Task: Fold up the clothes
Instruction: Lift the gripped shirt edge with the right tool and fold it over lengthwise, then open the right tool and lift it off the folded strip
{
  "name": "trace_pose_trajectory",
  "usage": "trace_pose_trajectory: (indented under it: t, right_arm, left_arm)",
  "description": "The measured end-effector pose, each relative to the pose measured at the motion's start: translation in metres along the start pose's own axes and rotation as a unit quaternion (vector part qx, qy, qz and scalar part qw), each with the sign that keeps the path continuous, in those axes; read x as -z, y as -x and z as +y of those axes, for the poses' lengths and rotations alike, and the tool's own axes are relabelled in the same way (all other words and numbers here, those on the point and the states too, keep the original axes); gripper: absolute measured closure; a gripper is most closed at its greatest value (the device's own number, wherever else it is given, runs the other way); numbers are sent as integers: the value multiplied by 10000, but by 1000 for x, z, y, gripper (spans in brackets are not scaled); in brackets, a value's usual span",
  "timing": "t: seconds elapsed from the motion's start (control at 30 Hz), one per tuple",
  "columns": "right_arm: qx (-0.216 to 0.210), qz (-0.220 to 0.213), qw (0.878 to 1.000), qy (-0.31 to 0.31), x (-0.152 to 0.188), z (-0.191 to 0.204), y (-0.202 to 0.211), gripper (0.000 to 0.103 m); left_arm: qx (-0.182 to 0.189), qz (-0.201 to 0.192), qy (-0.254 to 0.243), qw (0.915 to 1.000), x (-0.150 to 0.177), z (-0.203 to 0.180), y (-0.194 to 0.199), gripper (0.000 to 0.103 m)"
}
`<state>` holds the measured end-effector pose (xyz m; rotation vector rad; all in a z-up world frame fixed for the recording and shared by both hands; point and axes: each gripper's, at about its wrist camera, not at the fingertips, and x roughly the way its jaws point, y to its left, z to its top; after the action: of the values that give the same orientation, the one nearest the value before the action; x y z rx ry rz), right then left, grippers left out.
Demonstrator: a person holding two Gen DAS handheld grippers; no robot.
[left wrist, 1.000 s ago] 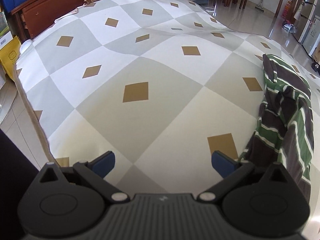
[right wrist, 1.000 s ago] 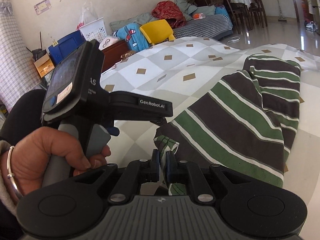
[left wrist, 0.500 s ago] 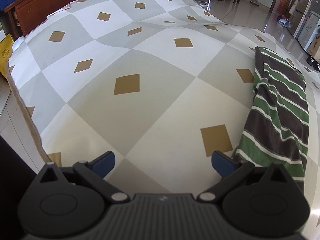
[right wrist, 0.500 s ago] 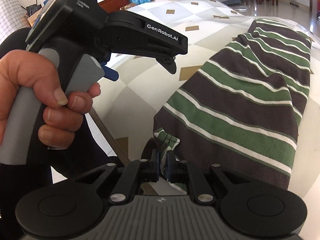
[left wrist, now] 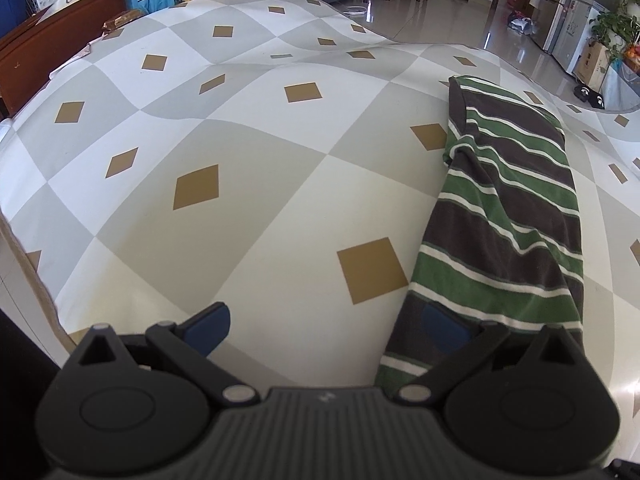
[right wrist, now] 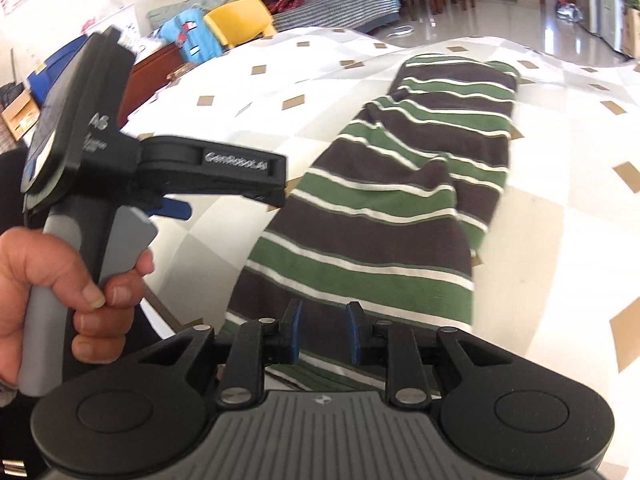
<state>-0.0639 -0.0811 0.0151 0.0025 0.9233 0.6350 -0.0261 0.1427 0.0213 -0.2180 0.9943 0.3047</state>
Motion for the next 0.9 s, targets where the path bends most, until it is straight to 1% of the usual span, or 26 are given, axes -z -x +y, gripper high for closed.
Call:
trace_pose_trajectory:
  t: [0.13,0.23,0.43,0.5,0.63,0.77,0.9]
  right_arm:
    - [447,-149,9977,-485,-2,-22,7,79]
    - [695,-184,9950,-692,-3,-32,9,79]
    - [1089,-121,9871,-1169,-2,-54,8,78]
    - [1130,-67,9848,-1321,-1,-59,8,77]
    - [1024,34,9825,-1556,5,-65,11,76]
    - [908,228,9816,-1662,15,-64,13,73]
    - [903,370,9825,-1589,20,-61,8,73]
  left_arm:
    - [130,-1,-209,9997,4,-12,1,0]
    - [211,8,-374,9991,8,-21,2,0]
    - [341,-24,-694,9970,15,-36,5,0]
    - [373,-38,-804,9961,18,-41,5,0]
    - [477,-19,-979,9941,22,-50,5,0]
    - [531,3,-1098,9925,25,-57,4,0]
    - [590,21,-1232,9906,30,-64,3,0]
